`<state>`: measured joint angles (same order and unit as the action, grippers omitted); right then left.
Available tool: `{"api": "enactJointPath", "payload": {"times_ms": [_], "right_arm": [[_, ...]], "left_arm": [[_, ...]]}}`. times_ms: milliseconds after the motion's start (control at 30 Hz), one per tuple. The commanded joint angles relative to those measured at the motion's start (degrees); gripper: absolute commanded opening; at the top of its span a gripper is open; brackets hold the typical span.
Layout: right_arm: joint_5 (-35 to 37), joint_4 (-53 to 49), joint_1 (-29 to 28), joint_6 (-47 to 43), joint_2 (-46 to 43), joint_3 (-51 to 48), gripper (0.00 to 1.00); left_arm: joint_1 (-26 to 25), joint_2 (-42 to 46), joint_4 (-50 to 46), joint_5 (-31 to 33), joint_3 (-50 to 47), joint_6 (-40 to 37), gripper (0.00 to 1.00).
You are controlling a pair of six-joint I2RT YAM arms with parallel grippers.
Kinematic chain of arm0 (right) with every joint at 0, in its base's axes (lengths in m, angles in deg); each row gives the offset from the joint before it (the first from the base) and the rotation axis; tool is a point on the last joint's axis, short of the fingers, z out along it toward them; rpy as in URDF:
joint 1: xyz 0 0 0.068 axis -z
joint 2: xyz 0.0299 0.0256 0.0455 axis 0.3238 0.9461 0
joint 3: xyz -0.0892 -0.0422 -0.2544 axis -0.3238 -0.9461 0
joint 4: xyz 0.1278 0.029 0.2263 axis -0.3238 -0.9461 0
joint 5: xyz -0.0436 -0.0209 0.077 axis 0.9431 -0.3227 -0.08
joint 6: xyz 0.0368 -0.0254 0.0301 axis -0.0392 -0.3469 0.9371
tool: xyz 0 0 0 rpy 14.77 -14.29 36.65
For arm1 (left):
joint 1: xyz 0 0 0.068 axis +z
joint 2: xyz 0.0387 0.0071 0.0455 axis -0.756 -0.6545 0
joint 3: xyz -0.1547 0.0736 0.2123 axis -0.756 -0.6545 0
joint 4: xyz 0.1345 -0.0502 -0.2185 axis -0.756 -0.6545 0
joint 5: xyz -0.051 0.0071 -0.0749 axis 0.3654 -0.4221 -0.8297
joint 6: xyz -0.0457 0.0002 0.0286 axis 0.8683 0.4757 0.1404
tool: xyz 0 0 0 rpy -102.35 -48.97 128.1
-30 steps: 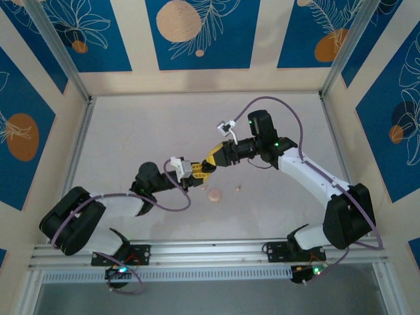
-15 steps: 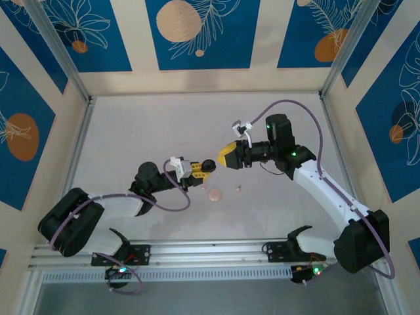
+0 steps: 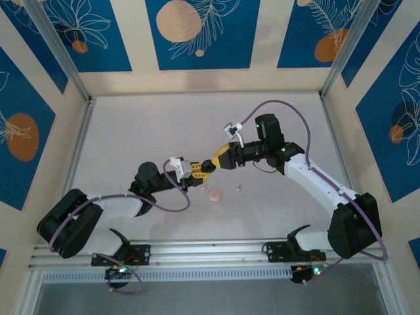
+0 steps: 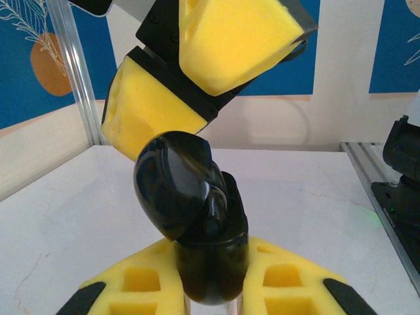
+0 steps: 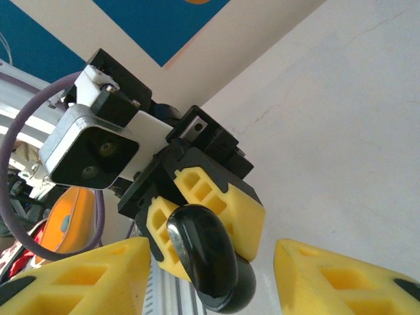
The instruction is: Insert the wireless bluetooth earbuds into the charging case
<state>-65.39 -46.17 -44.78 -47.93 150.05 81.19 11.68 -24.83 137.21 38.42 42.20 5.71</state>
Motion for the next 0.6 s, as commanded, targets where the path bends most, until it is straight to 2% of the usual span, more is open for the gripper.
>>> {"api": "enactJointPath", "payload": {"times_ms": [0, 567], "right_arm": [[-2.5, -0.8, -0.8, -0.2, 0.6, 2.5, 0.52], [-1.8, -6.1, -1.2, -2.4, -6.6, -0.8, 0.48]], "left_arm": [[-1.0, 1.5, -0.2, -0.2, 1.5, -1.0, 0.11], [-1.0, 2.3, -1.6, -0.3, 1.9, -1.6, 0.11]]}}
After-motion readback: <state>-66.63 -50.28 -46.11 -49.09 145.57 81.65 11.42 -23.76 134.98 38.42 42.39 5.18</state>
